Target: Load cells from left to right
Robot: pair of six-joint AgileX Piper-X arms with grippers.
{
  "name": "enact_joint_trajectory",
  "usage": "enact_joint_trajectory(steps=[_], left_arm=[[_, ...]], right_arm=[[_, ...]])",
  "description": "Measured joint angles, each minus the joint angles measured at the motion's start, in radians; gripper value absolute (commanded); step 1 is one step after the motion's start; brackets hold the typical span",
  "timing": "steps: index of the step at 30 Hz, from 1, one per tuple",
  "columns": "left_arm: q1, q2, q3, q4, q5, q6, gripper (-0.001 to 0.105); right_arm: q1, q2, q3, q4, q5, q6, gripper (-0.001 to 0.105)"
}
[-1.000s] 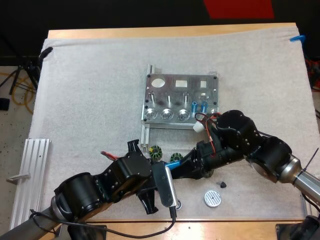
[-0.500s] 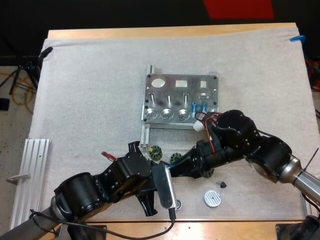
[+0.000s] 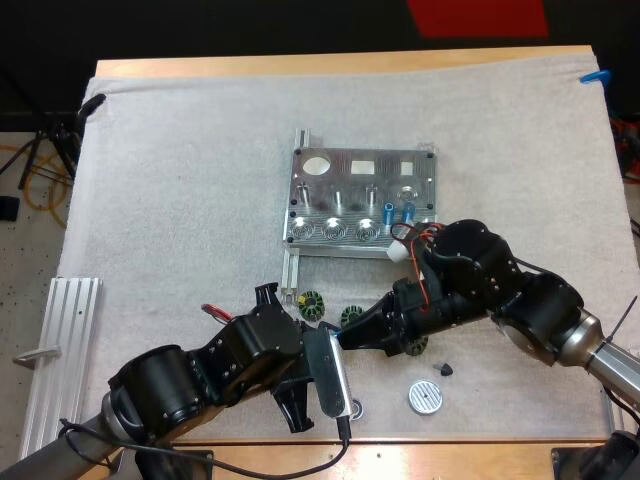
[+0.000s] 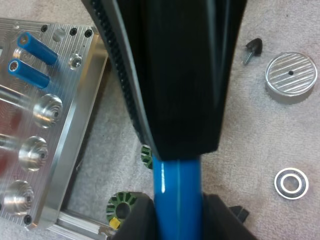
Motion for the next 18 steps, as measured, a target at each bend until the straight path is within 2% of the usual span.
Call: enact_joint_trajectory(steps=[3,6,8,10,16,18], left_arm=[[0.000,0.000,0.000,0.000,-0.003,0.000,0.012],[0.000,0.000,0.000,0.000,-0.003,0.000,0.037],[0.000,0.000,0.000,0.000,-0.013,0.000,0.062],[0.000,0.000,0.000,0.000,-0.018,0.000,0.075],[0.000,-0.004,-0.007,0.011,-0.107,-0.026,0.076],[0.000,-0.020,-0.006,0.014,-0.112,-0.046,0.076]], right_arm=[[0.000,0.000,0.000,0.000,0.002,-0.001,0.000],[0.000,0.000,0.000,0.000,0.003,-0.001,0.000],[0.000,0.000,0.000,0.000,0.014,0.001,0.000],[0.000,0.000,0.000,0.000,0.025,0.006,0.000],[-0.011,0.002,-0.018,0.020,0.071,0.013,0.000],[-0.031,0.003,-0.051,0.053,0.107,0.013,0.000]])
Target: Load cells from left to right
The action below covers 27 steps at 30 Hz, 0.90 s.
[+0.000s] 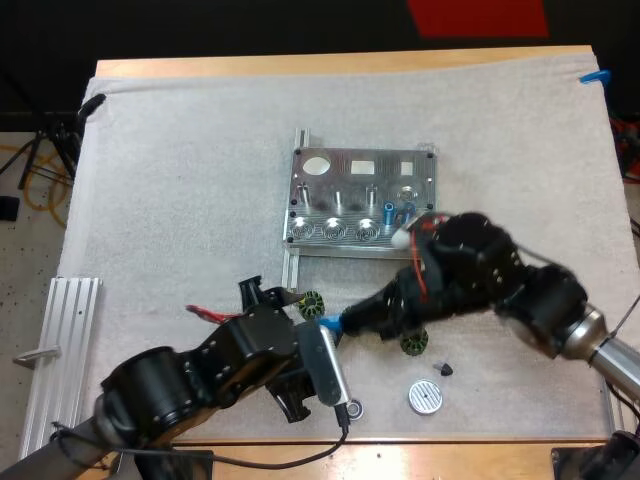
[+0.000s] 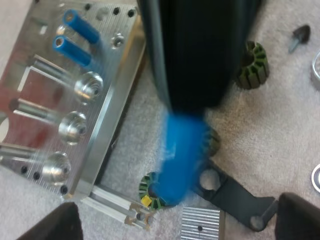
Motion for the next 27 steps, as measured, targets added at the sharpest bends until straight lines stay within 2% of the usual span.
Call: enact_joint_trajectory(steps=[3,5,11,17,22,27], left_arm=[[0.000,-0.047,0.000,0.003,-0.003,-0.062,0.076],[0.000,-0.102,0.000,0.009,-0.015,-0.120,0.076],[0.000,-0.214,0.000,0.009,-0.018,-0.238,0.076],[0.000,-0.263,0.000,0.010,-0.020,-0.313,0.076],[0.000,-0.264,-0.001,0.010,-0.033,-0.344,0.076],[0.000,-0.264,-0.001,0.010,-0.037,-0.374,0.076]], right_arm=[[-0.057,0.000,-0.075,0.089,0.091,-0.056,0.000],[-0.105,0.003,-0.150,0.189,0.205,-0.132,0.000],[-0.196,0.078,-0.333,0.434,0.358,-0.255,0.000],[-0.200,0.238,-0.482,0.559,0.519,-0.324,0.000],[-0.200,0.341,-0.587,0.645,0.645,-0.379,0.000],[-0.200,0.418,-0.661,0.696,0.729,-0.422,0.000]])
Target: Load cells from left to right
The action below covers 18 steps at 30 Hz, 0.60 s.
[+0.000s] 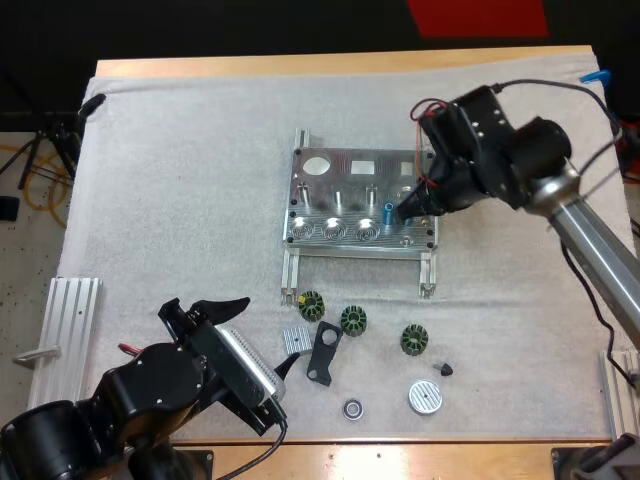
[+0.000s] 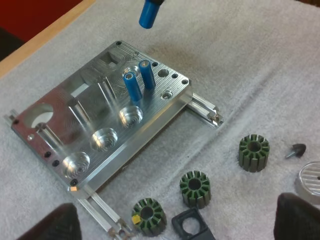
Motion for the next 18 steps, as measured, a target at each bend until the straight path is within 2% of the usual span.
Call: enact_joint_trajectory(steps=[5,18], left_arm=[[0.000,0.000,0.000,-0.020,-0.001,-0.049,0.076],[0.000,0.000,-0.001,-0.050,-0.003,-0.077,0.076]], right_arm=[[0.000,0.051,-0.022,0.002,0.015,-0.023,0.000],[0.000,0.175,-0.024,0.007,0.109,-0.075,0.000]])
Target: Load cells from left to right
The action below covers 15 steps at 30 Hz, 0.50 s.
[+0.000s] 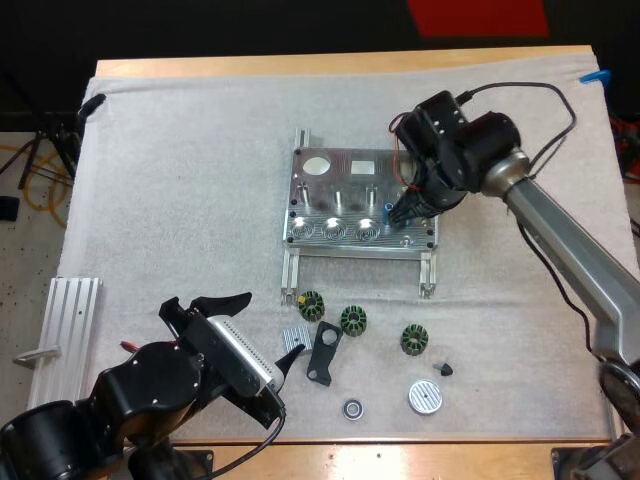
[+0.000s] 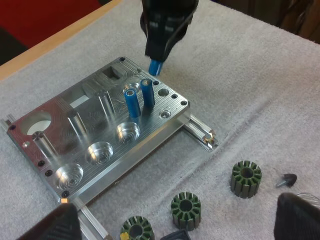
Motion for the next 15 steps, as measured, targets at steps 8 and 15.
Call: enact_joint_trajectory(steps=[8,15], left_arm=[[0.000,0.000,0.000,0.000,0.000,0.000,0.076],[0.000,0.000,0.000,0.000,0.000,0.000,0.076]], right_arm=[[0.000,0.070,-0.001,0.000,0.052,-0.013,0.000],[0.000,0.086,-0.001,0.002,0.035,-0.013,0.000]])
